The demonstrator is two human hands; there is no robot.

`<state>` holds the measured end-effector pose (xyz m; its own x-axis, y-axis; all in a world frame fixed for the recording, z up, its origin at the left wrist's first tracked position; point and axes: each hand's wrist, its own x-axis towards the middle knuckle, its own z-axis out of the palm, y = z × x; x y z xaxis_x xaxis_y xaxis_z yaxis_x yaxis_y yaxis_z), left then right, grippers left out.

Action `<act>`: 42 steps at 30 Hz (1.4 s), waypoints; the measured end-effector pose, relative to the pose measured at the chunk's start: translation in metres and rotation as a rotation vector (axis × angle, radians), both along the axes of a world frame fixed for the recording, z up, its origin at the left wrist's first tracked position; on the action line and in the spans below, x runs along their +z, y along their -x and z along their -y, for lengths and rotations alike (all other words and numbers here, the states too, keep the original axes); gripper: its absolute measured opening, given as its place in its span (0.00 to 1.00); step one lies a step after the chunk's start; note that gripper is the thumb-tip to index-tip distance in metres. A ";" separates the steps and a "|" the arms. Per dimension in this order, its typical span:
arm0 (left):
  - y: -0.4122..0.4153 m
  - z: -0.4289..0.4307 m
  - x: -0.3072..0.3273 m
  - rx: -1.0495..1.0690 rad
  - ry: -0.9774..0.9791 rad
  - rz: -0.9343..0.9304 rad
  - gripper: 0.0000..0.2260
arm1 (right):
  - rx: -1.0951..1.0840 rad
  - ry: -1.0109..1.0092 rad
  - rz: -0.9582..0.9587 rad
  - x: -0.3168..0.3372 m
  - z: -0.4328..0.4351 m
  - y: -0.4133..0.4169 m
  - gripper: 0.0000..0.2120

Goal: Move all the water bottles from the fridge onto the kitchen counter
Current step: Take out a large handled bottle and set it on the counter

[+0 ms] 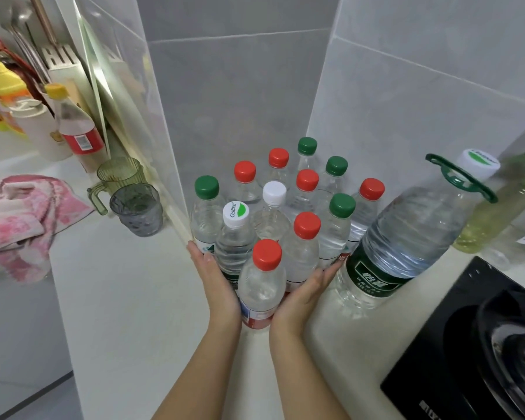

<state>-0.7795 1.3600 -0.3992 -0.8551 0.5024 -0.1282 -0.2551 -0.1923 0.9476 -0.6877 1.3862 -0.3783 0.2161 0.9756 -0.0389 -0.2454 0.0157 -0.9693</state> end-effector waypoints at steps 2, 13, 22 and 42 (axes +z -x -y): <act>0.002 0.002 -0.013 -0.034 0.004 0.013 0.36 | 0.005 0.018 0.001 0.002 0.003 -0.002 0.39; 0.001 0.001 -0.026 -0.097 -0.014 0.100 0.36 | 0.027 0.090 0.027 0.012 0.005 -0.005 0.41; -0.010 0.056 0.024 -0.299 0.166 -0.369 0.31 | 0.383 0.224 0.368 0.006 0.013 -0.053 0.31; -0.005 0.081 -0.001 -0.688 0.744 -0.732 0.53 | 0.302 0.323 0.806 -0.004 0.002 -0.101 0.28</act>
